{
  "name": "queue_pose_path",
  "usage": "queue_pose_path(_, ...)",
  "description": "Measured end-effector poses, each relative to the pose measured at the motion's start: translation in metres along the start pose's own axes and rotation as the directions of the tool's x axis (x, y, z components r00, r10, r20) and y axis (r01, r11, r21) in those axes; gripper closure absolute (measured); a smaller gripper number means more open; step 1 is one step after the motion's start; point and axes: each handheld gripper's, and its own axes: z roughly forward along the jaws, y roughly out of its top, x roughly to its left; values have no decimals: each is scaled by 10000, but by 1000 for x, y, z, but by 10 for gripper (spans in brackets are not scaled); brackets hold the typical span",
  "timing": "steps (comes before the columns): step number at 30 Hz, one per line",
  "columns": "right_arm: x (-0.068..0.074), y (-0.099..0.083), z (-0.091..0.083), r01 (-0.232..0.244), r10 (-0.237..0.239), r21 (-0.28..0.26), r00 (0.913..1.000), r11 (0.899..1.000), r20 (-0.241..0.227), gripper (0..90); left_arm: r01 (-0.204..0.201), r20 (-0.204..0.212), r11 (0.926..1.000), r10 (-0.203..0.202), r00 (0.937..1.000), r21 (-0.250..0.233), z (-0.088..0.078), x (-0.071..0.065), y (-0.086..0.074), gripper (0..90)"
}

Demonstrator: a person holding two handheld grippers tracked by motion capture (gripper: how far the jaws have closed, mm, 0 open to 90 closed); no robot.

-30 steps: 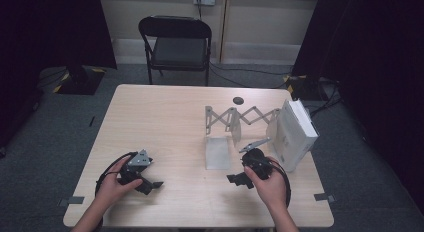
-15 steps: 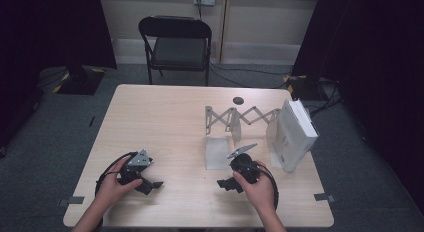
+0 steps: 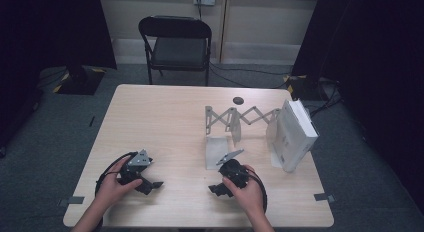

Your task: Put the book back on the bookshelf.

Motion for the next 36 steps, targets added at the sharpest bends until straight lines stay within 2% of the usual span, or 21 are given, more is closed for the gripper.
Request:
queue_pose_path(6, 7, 2, 8, 560, -549, -304, 9979, 9980, 345, 144, 0, 0, 10000, 0, 10000, -3, 0, 0, 0, 0)
queue_pose_path(12, 12, 0, 13, 1067, -1022, -552, 9916, 9928, 791, 131, 0, -1, 10000, 0, 10000, 0, 0, 0, 0, 0)
queue_pose_path(19, 14, -7, 17, 1036, -916, -1361, 9916, 9853, 915, 123, 4, -1, 10000, -4, 10000, -5, 0, 0, 0, 0)
queue_pose_path(28, 12, -15, 19, 1215, -1067, -2036, 9909, 9715, 825, 121, 1, 0, 10000, -1, 10000, -3, 0, 0, 0, 0)
queue_pose_path(33, 13, -20, 20, 1156, -977, -2457, 9917, 9624, 837, 120, -2, -1, 10000, 2, 10000, -2, 0, 0, 0, 0)
queue_pose_path(36, 13, -20, 20, 1189, -1009, -2488, 9914, 9612, 840, 121, 0, -1, 10000, 0, 10000, -4, 0, 0, 0, 0)
